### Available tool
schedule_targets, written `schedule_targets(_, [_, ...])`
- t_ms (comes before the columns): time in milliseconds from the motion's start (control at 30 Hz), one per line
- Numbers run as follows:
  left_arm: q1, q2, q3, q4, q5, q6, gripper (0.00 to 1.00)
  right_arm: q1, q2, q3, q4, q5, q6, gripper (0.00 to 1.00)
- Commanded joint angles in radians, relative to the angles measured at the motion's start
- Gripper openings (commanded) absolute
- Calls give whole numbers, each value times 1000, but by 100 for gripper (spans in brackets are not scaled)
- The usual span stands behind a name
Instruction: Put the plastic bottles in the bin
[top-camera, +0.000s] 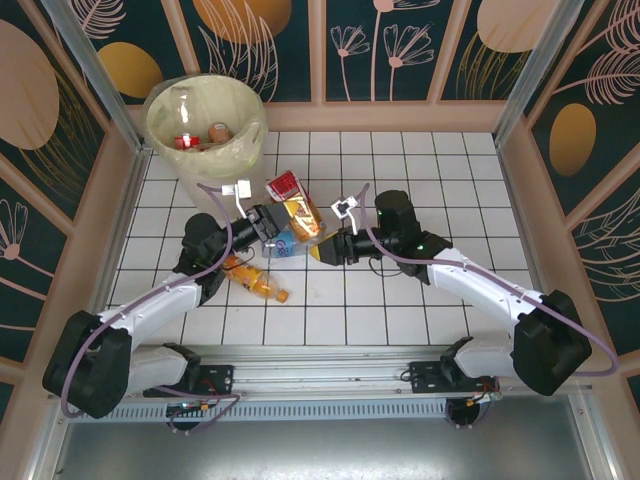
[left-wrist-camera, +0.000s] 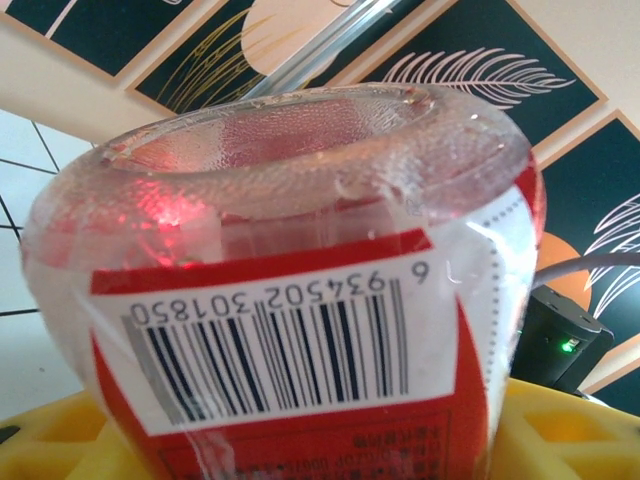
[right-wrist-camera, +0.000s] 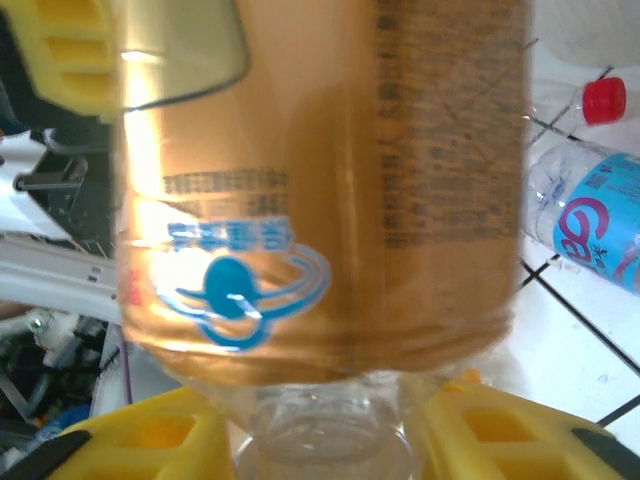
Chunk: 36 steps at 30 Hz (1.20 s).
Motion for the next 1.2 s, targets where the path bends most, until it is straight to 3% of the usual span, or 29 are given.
schedule_targets(0, [-5,-45,29,-6,-22,29,58,7,-11,-12,3,20,-7,64])
schedule_targets(100, [-5,-96,105,-220,-76,140,60,8,-32,-14,12,36,-4,76])
schedule_targets(233, [0,-132,269,-586,-243,330,60,7,-81,-12,-10,59,-30,82])
schedule_targets(567, [57,27,818,-995,-439,693,61,8,-194,0,-102,171,-84,88])
schedule_targets(900, [204,258,1182,-1129,-648,922,60,8,-342,-39,-96,257,-93,99])
schedule_targets(1167, [272,474,1365,-1125,-694,1014,60,8,-380,-38,-101,299,-91,99])
